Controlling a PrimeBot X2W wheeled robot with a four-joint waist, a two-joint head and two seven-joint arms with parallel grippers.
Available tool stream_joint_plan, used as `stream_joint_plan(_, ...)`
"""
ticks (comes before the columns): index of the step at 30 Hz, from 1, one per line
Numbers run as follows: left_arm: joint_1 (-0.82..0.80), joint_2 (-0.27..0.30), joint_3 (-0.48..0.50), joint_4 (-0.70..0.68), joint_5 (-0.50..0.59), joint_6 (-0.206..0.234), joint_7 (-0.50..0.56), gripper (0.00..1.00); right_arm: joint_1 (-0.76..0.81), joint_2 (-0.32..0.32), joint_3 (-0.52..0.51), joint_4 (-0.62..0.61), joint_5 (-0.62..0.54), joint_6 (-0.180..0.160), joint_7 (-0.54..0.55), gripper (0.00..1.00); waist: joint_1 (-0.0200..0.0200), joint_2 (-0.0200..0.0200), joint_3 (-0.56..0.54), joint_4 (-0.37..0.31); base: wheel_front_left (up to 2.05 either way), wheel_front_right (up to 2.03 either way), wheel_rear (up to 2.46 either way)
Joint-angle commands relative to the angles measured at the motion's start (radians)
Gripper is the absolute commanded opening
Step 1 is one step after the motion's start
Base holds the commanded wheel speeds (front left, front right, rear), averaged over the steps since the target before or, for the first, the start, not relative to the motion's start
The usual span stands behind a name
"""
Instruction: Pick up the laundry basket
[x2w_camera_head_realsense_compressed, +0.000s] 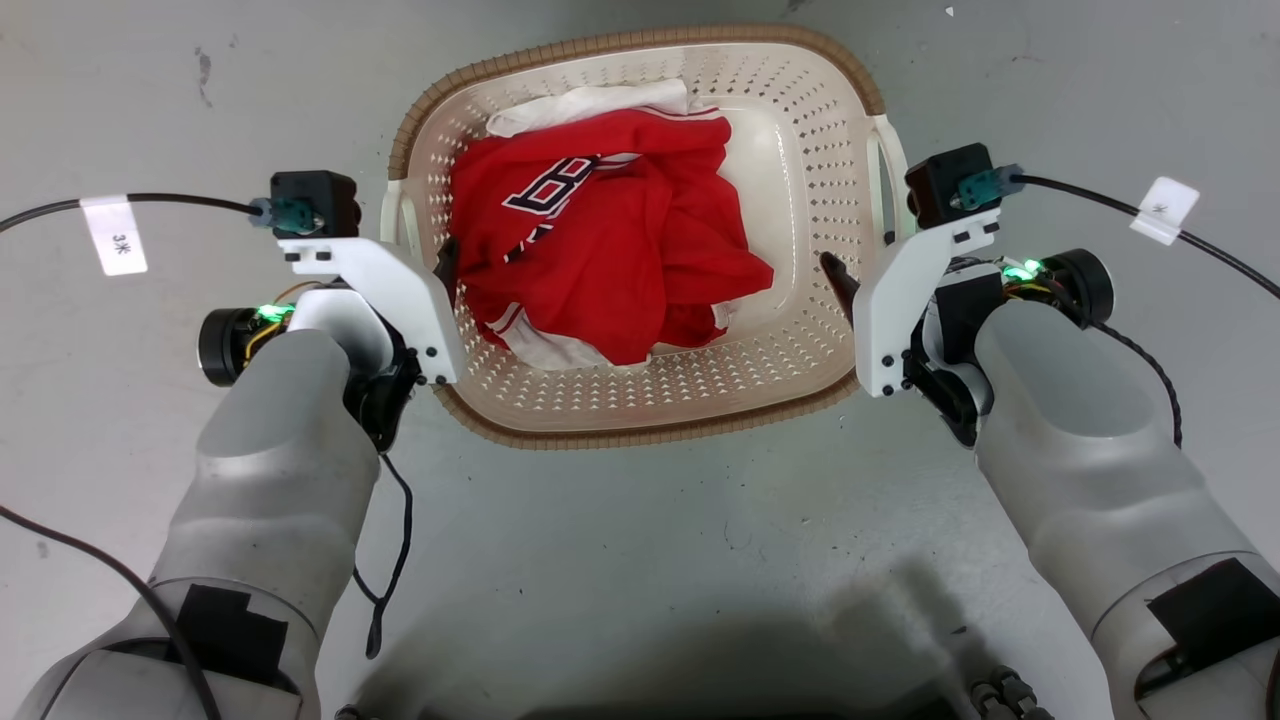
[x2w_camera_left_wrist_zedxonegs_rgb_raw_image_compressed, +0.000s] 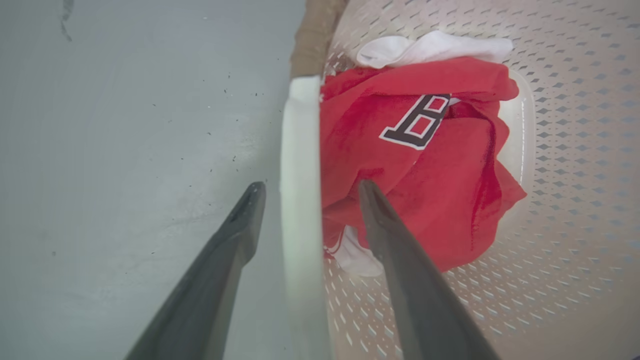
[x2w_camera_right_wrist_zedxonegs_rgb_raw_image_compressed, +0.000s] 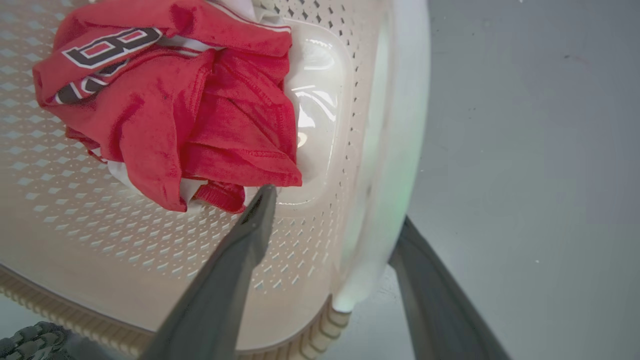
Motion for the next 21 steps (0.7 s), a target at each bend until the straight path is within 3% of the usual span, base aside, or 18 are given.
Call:
stream_joint_plan(1,-0.011,-0.001,-0.017,-0.006,-0.017,0.001,0.008,0.22,-0.007,0.000,0.030,-0.005,0.032,-0.001,0.016,0.22,-0.0001,0.0000,0.002,0.002,0.00,0.00,0.00)
stream_joint_plan(2,-0.010,-0.006,-0.025,-0.008,-0.029,0.001,0.018,0.00,-0.006,0.002,0.042,-0.011,0.049,0.000,0.021,0.00,-0.0001,0.0000,0.004,0.002,0.00,0.00,0.00)
stream_joint_plan(21,0.002,-0.002,-0.175,-0.055,-0.186,-0.006,0.085,0.00,-0.013,0.019,0.196,-0.006,0.239,0.007,0.065,0.00,-0.0001,0.0000,-0.024,0.005,0.00,0.00,0.00)
